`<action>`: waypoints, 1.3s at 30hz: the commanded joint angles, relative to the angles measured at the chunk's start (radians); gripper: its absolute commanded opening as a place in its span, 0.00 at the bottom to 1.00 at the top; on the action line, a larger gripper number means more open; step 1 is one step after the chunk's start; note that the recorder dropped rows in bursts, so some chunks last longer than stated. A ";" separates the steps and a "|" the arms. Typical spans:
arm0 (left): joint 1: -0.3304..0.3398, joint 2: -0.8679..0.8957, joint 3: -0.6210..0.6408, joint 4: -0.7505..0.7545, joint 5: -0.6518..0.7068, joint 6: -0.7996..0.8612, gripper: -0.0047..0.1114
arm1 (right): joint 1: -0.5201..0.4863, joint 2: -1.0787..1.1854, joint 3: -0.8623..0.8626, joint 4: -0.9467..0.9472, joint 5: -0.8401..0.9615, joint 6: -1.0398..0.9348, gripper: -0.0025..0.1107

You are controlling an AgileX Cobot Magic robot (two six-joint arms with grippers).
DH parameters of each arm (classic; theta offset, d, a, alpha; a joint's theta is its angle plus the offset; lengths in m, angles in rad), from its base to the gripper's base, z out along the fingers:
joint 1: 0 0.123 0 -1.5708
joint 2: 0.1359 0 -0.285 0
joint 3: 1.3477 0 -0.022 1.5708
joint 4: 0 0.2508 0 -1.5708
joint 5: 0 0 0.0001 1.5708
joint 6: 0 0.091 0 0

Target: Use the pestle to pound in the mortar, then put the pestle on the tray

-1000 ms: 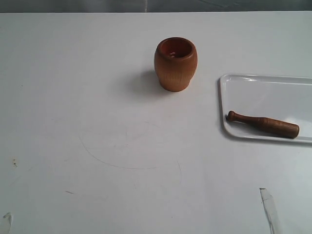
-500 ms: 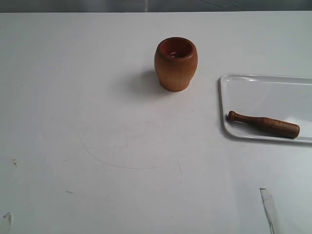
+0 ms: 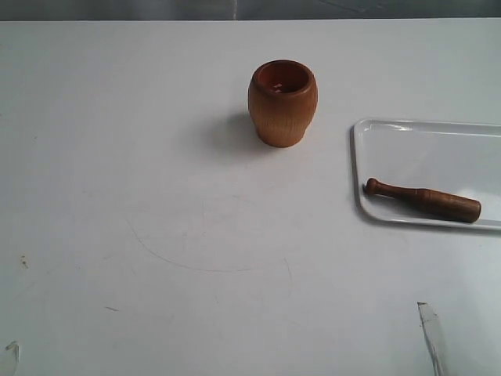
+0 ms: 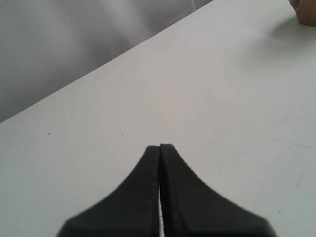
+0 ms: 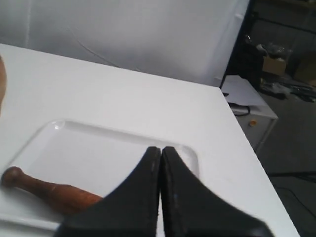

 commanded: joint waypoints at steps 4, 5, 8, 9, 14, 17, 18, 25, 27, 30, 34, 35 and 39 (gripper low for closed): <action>-0.008 -0.001 0.001 -0.007 -0.003 -0.008 0.04 | 0.088 -0.002 0.003 -0.005 0.034 0.066 0.02; -0.008 -0.001 0.001 -0.007 -0.003 -0.008 0.04 | 0.112 -0.002 0.003 -0.008 0.034 0.066 0.02; -0.008 -0.001 0.001 -0.007 -0.003 -0.008 0.04 | 0.179 -0.002 0.003 -0.008 0.029 0.086 0.02; -0.008 -0.001 0.001 -0.007 -0.003 -0.008 0.04 | 0.194 -0.002 0.003 -0.008 0.029 0.095 0.02; -0.008 -0.001 0.001 -0.007 -0.003 -0.008 0.04 | 0.245 -0.002 0.003 -0.008 0.038 0.105 0.02; -0.008 -0.001 0.001 -0.007 -0.003 -0.008 0.04 | 0.249 -0.002 0.003 -0.008 0.038 0.107 0.02; -0.008 -0.001 0.001 -0.007 -0.003 -0.008 0.04 | 0.249 -0.002 0.003 -0.008 0.038 0.107 0.02; -0.008 -0.001 0.001 -0.007 -0.003 -0.008 0.04 | 0.249 -0.002 0.003 -0.002 0.044 0.133 0.02; -0.008 -0.001 0.001 -0.007 -0.003 -0.008 0.04 | 0.249 -0.002 0.003 -0.002 0.044 0.191 0.02; -0.008 -0.001 0.001 -0.007 -0.003 -0.008 0.04 | 0.249 -0.002 0.003 -0.010 0.044 0.204 0.02; -0.008 -0.001 0.001 -0.007 -0.003 -0.008 0.04 | 0.249 -0.002 0.003 -0.015 0.044 0.204 0.02; -0.008 -0.001 0.001 -0.007 -0.003 -0.008 0.04 | 0.249 -0.002 0.003 -0.015 0.044 0.204 0.02; -0.008 -0.001 0.001 -0.007 -0.003 -0.008 0.04 | 0.249 -0.002 0.003 -0.015 0.044 0.204 0.02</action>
